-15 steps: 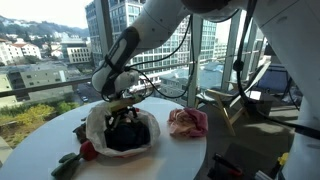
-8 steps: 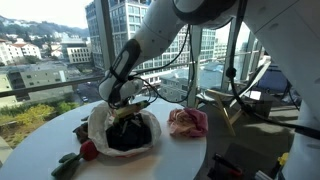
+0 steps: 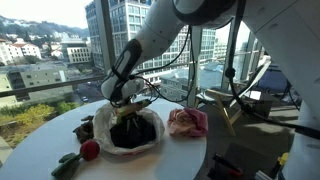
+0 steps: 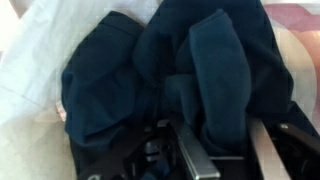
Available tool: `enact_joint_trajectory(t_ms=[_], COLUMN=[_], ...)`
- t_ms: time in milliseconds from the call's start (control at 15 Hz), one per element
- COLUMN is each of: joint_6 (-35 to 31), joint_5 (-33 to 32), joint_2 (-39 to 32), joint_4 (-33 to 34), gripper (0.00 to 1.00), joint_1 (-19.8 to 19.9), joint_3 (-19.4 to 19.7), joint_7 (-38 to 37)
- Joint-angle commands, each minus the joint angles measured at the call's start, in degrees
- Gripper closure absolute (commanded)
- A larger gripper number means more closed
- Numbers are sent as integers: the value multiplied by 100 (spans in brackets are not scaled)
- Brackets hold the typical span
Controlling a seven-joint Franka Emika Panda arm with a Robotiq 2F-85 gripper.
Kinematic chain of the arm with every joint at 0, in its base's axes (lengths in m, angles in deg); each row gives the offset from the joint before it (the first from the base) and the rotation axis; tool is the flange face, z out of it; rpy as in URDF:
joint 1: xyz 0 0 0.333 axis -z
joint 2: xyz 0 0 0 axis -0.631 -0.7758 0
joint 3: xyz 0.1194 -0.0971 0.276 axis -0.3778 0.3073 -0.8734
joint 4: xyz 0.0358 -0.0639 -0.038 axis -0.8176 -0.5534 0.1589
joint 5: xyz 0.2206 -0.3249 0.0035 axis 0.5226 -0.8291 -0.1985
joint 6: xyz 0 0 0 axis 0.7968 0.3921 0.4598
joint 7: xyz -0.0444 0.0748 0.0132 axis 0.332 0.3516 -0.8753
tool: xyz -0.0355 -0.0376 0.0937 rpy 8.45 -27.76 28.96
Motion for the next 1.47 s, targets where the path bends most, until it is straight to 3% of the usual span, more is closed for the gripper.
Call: enact_joint_trajectory(t_ms=[0,67,333,467,800,1000,1400], joint_6=[394,609,1709,2572,3995,4207,3966], joint_5=[151,226,898,1219,1247,1209,1153], joint_2=[333,470,999,1189,1866,2448,4018], joint_4=[-26,-21,215,536,1088,1127,755], gripper=[91,87,88,88,88,88,87], joint_1=[89,173,683,854,904,914,967], joint_3=[82,39,-302,-372,-214,-115,203], joint_7=[179,299,1521,2024,2175,2063,1598])
